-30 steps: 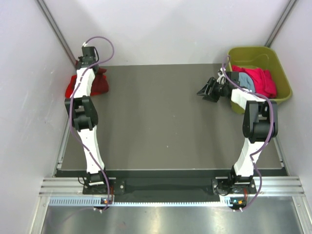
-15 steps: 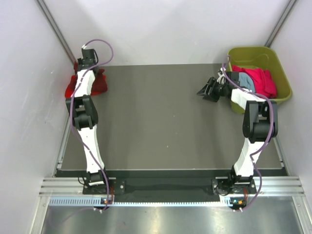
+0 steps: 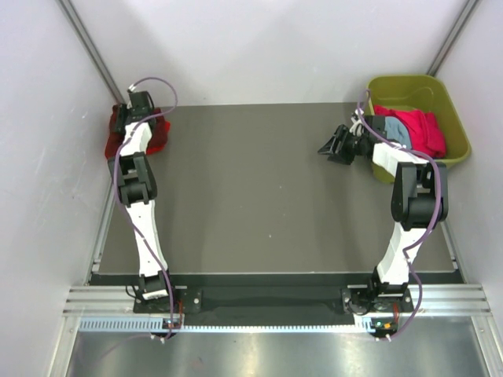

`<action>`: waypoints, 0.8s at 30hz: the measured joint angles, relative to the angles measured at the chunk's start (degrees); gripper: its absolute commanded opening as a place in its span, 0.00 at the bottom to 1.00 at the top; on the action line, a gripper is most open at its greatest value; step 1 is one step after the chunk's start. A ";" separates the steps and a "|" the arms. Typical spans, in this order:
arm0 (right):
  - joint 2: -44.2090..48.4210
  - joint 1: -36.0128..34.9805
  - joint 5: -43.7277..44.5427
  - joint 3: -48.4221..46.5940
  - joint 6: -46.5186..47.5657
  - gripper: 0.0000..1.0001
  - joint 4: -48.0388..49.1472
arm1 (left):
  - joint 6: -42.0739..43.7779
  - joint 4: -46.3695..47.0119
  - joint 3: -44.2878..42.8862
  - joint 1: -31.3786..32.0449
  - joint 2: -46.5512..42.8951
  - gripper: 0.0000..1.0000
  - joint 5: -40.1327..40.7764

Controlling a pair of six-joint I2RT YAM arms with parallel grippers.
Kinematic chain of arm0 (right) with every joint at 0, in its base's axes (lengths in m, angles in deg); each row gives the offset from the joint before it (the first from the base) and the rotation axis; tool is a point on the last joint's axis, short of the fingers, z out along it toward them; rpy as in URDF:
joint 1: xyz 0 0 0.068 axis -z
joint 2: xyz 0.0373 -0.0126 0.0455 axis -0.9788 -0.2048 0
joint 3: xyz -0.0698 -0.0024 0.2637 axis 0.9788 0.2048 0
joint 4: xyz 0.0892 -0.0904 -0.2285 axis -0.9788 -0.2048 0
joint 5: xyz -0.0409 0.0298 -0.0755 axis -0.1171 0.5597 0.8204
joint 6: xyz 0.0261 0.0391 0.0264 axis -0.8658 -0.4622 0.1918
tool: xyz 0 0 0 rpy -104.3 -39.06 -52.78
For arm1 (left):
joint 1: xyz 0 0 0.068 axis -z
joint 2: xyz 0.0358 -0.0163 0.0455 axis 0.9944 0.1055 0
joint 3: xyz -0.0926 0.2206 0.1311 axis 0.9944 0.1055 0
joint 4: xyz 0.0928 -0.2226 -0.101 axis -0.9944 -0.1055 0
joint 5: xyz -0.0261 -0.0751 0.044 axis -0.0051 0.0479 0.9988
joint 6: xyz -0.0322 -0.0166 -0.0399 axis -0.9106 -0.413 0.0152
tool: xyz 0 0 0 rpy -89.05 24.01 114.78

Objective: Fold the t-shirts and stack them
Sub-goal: Neatly place the folded tshirt to the corner

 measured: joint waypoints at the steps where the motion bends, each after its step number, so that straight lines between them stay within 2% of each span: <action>1: 0.00 -0.13 0.04 0.00 0.15 0.57 -0.11 | 0.31 0.92 -0.35 0.13 0.59 0.59 0.52; 5: 0.00 -0.44 0.31 0.00 0.81 0.57 -0.70 | 1.22 3.82 -2.97 0.87 2.25 0.73 1.49; 12: 0.00 -1.77 0.68 0.00 1.42 0.57 -0.92 | -2.32 3.39 -8.17 5.84 2.03 0.81 2.19; 16: 0.00 -2.49 0.90 0.00 1.44 0.57 -0.92 | -7.21 -2.38 -7.10 10.29 -1.18 0.78 0.79; 19: 0.00 -2.62 0.92 0.00 1.46 0.57 -0.92 | -12.50 -8.50 -4.81 12.83 -4.90 0.73 -3.65; 24: 0.00 -2.62 1.11 0.00 1.46 0.57 -0.90 | -20.59 -16.57 -0.63 12.48 -10.40 0.75 -12.26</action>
